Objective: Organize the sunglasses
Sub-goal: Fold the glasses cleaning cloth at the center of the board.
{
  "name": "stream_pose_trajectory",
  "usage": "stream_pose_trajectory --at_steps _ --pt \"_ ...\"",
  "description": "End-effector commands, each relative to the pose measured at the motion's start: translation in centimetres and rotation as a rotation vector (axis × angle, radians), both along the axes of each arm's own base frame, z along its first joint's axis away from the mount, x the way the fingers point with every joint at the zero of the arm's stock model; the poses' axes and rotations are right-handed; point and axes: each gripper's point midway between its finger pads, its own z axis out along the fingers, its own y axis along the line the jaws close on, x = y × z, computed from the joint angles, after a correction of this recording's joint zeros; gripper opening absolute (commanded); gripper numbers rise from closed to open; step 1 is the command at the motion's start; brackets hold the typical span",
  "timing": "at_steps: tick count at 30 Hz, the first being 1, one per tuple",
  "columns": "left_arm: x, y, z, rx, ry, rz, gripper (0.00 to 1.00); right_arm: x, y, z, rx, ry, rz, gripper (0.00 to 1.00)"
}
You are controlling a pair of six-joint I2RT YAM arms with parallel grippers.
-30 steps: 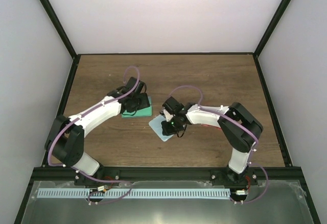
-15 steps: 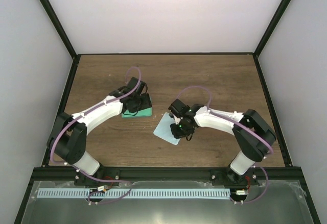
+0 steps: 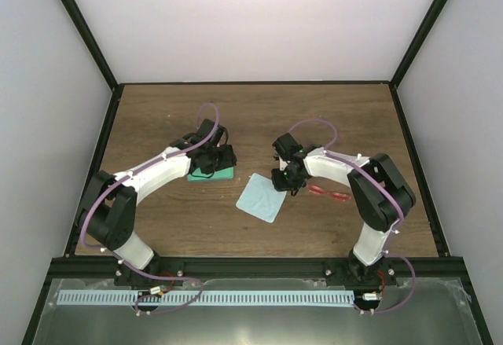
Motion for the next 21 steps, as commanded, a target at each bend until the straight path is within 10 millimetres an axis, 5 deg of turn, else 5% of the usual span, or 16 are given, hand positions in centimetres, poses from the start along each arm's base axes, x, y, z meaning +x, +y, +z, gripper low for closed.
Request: stream_pose_trajectory --at_steps 1,8,12,21 --pt "-0.1 -0.2 -0.2 0.001 0.006 -0.024 0.62 0.8 -0.2 -2.2 -0.043 0.031 0.001 0.13" --pt "-0.1 -0.5 -0.2 0.006 0.005 -0.058 0.62 5.6 -0.9 -2.2 -0.067 -0.007 -0.034 0.13" --pt "0.3 -0.9 0.1 0.021 -0.016 -0.111 0.61 7.6 0.2 -0.6 -0.034 -0.050 -0.025 0.13" --pt "2.0 -5.9 0.8 0.063 -0.142 -0.381 0.51 8.5 1.0 8.7 0.089 -0.222 -0.022 0.13"
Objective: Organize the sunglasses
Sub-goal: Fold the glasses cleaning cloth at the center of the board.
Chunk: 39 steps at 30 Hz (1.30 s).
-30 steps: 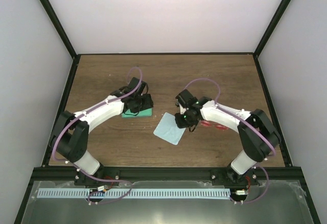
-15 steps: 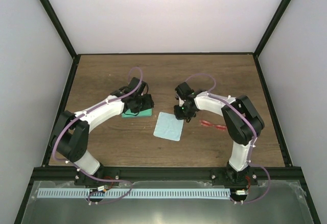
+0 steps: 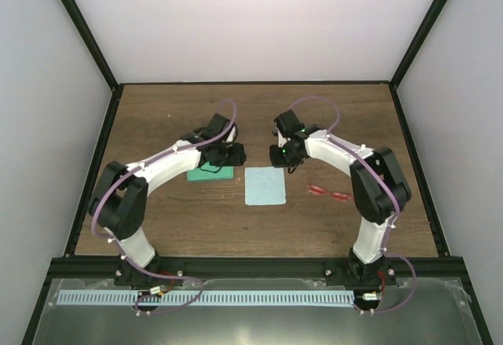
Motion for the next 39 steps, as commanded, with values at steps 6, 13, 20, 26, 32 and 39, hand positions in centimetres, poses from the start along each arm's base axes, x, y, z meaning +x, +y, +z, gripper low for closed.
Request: stream_pose_trajectory --at_steps 6,13,20,26,32,39 --pt "3.2 -5.5 -1.8 0.107 -0.102 -0.304 0.51 1.4 -0.3 6.5 0.072 -0.121 -0.008 0.13" --pt "2.9 -5.3 -5.1 0.163 -0.054 -0.375 0.46 2.1 -1.8 5.6 0.083 -0.091 -0.043 0.14" --pt "2.1 -4.7 -7.1 0.193 -0.025 -0.406 0.45 1.9 -2.4 5.1 0.066 -0.086 -0.039 0.15" --pt "1.1 -3.9 -7.9 0.206 0.008 -0.429 0.44 1.7 -2.5 4.4 0.061 -0.079 -0.034 0.15" --pt "0.0 -2.9 -9.7 0.229 0.053 -0.417 0.45 1.9 -2.4 4.3 0.062 -0.079 -0.024 0.15" --pt "0.1 -3.1 -9.6 0.216 0.053 -0.410 0.31 1.9 -2.3 4.1 0.059 -0.075 -0.019 0.15"
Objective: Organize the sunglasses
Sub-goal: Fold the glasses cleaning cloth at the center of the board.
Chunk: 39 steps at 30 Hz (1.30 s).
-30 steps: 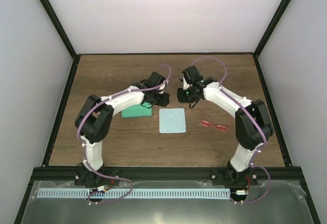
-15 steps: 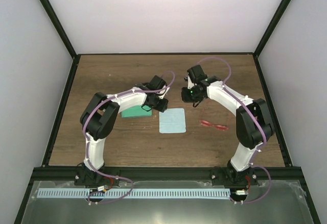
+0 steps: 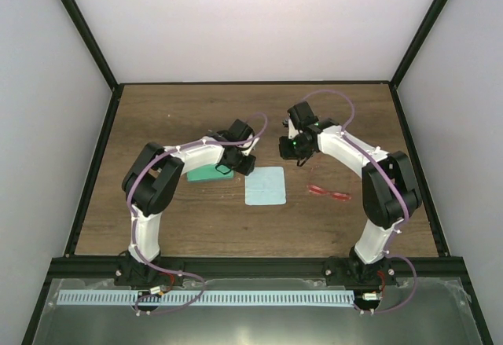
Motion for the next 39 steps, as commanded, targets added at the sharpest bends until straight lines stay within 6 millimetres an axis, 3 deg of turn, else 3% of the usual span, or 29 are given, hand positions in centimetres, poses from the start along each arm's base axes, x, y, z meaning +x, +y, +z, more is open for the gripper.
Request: stream_pose_trajectory --at_steps 1,12,19,26,39 --pt "-1.4 1.1 -1.9 0.035 0.063 0.003 0.28 0.3 0.1 -0.3 -0.001 0.002 0.013 0.15" --pt "-1.6 1.1 -1.9 0.020 0.067 0.029 0.04 0.3 0.0 -1.1 -0.008 0.011 0.017 0.15" --pt "-1.5 0.5 -1.6 -0.014 0.075 0.043 0.04 1.0 0.2 -2.5 -0.020 0.035 0.019 0.16" --pt "-1.6 0.7 -1.7 -0.017 0.081 0.056 0.04 1.6 0.1 -5.3 -0.077 0.076 0.048 0.21" --pt "-2.0 0.9 -2.1 -0.027 0.088 0.076 0.04 0.3 0.5 -7.7 -0.081 0.147 0.090 0.26"
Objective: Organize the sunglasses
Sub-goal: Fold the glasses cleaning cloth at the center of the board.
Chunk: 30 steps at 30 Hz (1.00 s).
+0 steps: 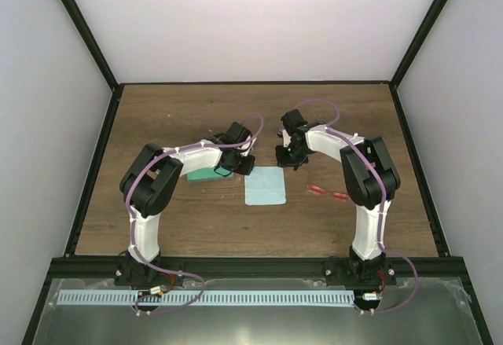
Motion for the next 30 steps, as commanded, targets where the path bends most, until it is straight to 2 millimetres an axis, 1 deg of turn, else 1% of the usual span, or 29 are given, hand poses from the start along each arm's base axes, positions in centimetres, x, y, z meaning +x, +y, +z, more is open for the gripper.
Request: stream_pose_trajectory --at_steps 1,7,10,18,24,27,30 --pt "-1.9 1.1 -1.9 0.040 0.078 0.000 0.04 -0.3 0.4 -0.6 -0.003 0.021 0.024 0.26" --pt "-2.1 1.2 -2.2 0.041 0.082 -0.006 0.04 -1.5 0.7 -0.9 -0.033 0.027 0.037 0.25" --pt "-2.2 1.1 -2.3 0.033 0.088 -0.003 0.04 -1.9 0.9 -1.3 -0.044 0.037 0.045 0.24" --pt "-2.4 1.4 -2.4 0.041 0.087 0.000 0.04 -2.2 0.8 -1.5 -0.065 0.036 0.047 0.21" --pt "-2.7 1.6 -2.5 0.041 0.091 0.003 0.04 -2.4 0.6 -1.8 -0.080 0.040 0.041 0.10" --pt "-2.7 1.5 -2.4 0.038 0.089 0.002 0.04 -2.3 0.6 -1.7 -0.079 0.037 0.041 0.02" --pt "-2.6 1.4 -2.3 0.031 0.089 0.001 0.04 -2.3 0.7 -1.4 -0.075 0.032 0.043 0.01"
